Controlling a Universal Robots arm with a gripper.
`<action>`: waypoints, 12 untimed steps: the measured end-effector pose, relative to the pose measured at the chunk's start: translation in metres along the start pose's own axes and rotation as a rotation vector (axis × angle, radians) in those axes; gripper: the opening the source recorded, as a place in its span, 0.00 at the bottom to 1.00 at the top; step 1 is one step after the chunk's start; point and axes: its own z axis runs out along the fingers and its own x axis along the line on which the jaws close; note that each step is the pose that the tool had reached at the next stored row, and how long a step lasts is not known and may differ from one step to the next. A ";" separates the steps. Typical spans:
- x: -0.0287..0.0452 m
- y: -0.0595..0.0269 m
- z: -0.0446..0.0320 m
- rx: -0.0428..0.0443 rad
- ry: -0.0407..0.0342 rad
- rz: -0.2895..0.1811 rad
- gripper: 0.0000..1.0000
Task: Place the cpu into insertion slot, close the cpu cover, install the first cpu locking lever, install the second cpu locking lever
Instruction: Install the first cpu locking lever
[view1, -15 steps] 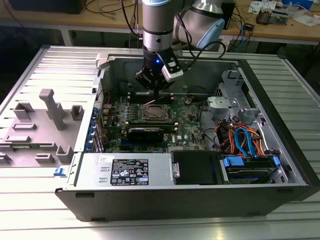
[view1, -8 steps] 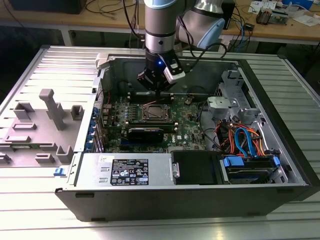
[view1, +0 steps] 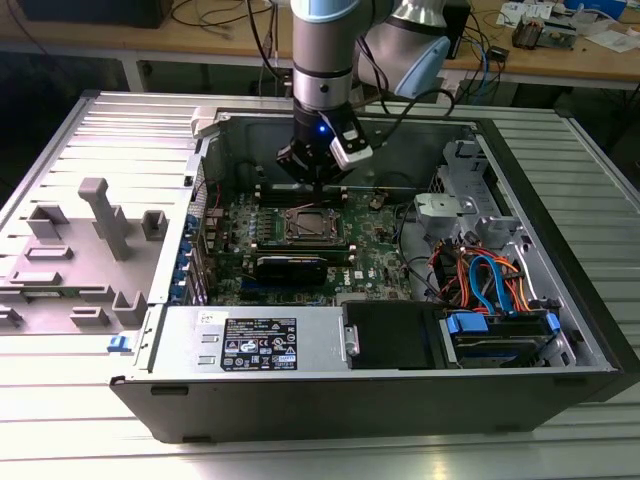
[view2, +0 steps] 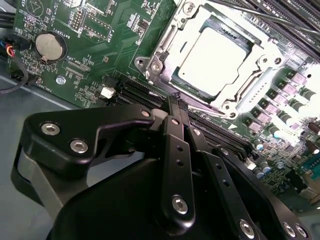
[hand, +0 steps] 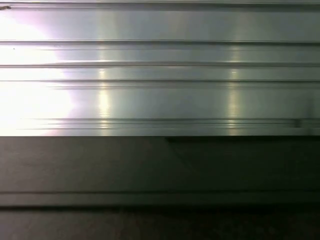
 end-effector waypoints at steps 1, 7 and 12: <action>-0.0001 0.0000 0.0005 -0.0001 0.0000 0.000 0.11; -0.0013 0.0001 0.0048 0.0001 0.0002 0.002 0.11; -0.0034 0.0001 0.0065 0.0002 0.0014 0.003 0.11</action>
